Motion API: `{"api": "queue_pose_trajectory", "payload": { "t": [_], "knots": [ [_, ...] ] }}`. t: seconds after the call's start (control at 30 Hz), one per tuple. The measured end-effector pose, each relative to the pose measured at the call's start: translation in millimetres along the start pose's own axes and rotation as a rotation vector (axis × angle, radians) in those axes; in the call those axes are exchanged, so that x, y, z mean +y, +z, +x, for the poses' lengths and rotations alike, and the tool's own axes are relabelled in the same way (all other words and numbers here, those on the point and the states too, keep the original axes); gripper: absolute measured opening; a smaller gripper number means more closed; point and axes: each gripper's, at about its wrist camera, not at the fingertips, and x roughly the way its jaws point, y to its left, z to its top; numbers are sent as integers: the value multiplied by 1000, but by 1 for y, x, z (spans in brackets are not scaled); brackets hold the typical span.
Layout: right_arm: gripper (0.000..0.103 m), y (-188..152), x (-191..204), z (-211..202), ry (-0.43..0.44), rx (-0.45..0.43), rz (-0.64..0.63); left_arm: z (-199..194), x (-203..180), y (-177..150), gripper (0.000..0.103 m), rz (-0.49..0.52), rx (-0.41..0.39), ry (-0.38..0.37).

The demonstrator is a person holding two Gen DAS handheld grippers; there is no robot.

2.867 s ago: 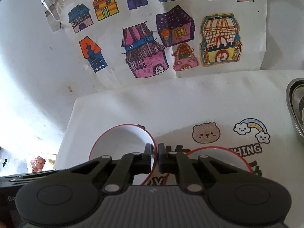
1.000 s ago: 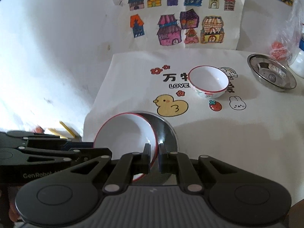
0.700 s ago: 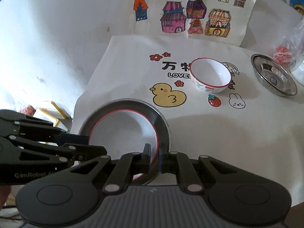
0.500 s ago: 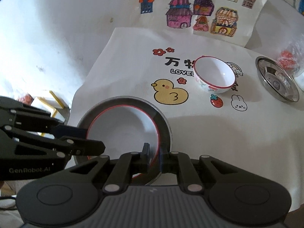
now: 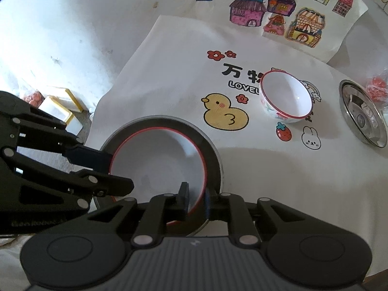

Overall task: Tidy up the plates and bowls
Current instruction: 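Lower the white bowl into the steel bowl and open the right gripper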

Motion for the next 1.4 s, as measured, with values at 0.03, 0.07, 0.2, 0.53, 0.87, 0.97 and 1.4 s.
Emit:
{"api": "queue_pose_trajectory", "payload": {
  "t": [0.03,0.07,0.2,0.53,0.87,0.97,1.4],
  "knots": [
    [15,1,-1,0,3,5,-1,1,0,1,24,2,7,2],
    [15,1,-1,0,6,9,-3,1,0,2,25,1,13,3],
    [15,2,-3,2,16,28,-9,2,-1,5,25,-3,28,4],
    [16,2,-3,2,23,40,-28,3,-1,9,29,-8,47,10],
    [17,1,-2,3,28,46,-36,2,-4,10,35,-7,54,3],
    [17,1,0,3,26,49,-40,0,-3,10,37,-9,51,-4],
    [29,-3,3,-2,43,30,-44,-8,-2,10,46,1,24,-20]
  ]
}}
